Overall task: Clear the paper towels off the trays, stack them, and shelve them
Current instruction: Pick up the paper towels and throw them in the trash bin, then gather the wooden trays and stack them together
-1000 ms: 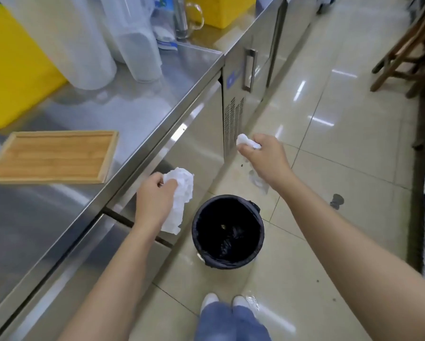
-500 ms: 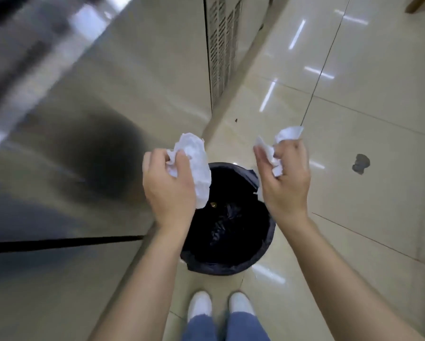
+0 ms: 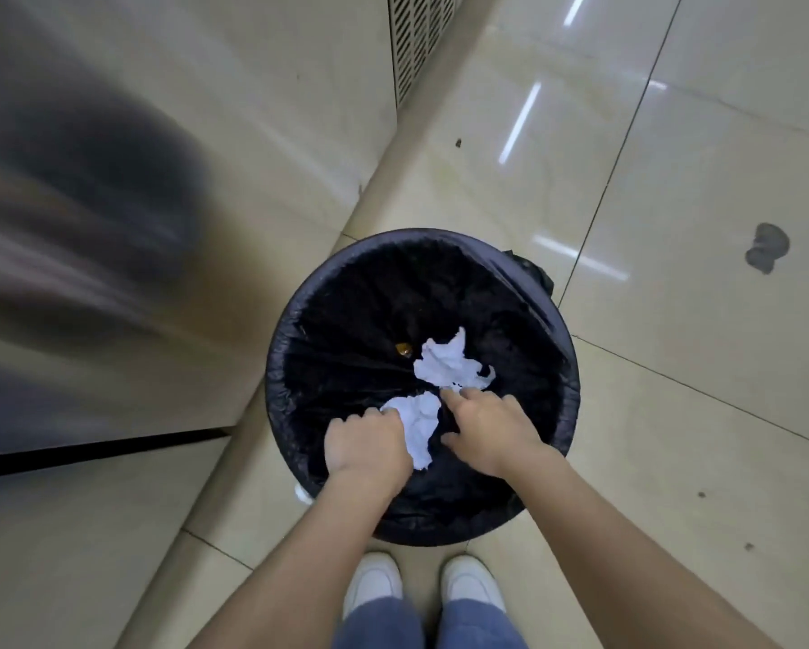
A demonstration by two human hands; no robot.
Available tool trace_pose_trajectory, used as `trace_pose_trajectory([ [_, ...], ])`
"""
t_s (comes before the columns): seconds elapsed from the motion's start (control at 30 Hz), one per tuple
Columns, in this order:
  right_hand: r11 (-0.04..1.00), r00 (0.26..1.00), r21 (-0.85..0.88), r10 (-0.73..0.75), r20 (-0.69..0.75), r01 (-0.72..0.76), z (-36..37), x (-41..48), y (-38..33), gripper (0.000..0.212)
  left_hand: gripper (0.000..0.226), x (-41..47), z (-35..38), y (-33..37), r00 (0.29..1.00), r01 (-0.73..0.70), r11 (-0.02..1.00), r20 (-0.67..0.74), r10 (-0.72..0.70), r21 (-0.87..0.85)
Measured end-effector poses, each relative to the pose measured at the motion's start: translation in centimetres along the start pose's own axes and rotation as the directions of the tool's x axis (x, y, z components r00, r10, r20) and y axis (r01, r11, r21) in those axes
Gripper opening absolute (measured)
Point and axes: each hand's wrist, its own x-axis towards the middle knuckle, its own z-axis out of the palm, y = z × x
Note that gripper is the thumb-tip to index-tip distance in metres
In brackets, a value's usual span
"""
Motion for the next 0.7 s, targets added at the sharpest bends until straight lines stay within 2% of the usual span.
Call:
trace_pose_trajectory([
  [0.03,1.000,0.998,-0.002,-0.016,-0.058,0.016,-1.2,-0.6,-0.1,0.056,0.032,-0.7,-1.2,-0.4,0.993,-0.018,1.000,-0.120,0.017,-0.013],
  [0.1,0.999,0.991,0.010,-0.051,-0.121,0.053,-4.3,-2.2,-0.5,0.061,0.033,-2.5,-4.5,-1.1,0.967,-0.055,0.996,-0.254,0.035,-0.073],
  [0.27,0.995,0.958,-0.045,-0.103,-0.268,0.094,-15.9,-8.0,-2.7,0.066,0.048,-8.5,-15.8,-3.7,0.910,-0.039,0.988,-0.415,-0.026,-0.149],
  [0.43,0.986,0.896,-0.046,-0.166,-0.412,0.162,-29.8,-17.2,-6.2,0.066,0.048,-18.1,-27.7,-6.7,0.814,-0.074,0.980,-0.579,-0.049,-0.186],
  [0.6,0.955,0.772,-0.083,-0.281,-0.570,0.286,-41.0,-27.7,-10.7,0.068,0.052,-28.9,-37.9,-9.7,0.664,-0.098,0.963,-0.737,-0.124,-0.250],
  [0.7,0.919,0.676,-0.129,-0.365,-0.640,0.373,-45.8,-33.0,-14.2,0.070,0.045,-35.0,-42.0,-11.9,0.559,-0.118,0.937,-0.801,-0.212,-0.330],
])
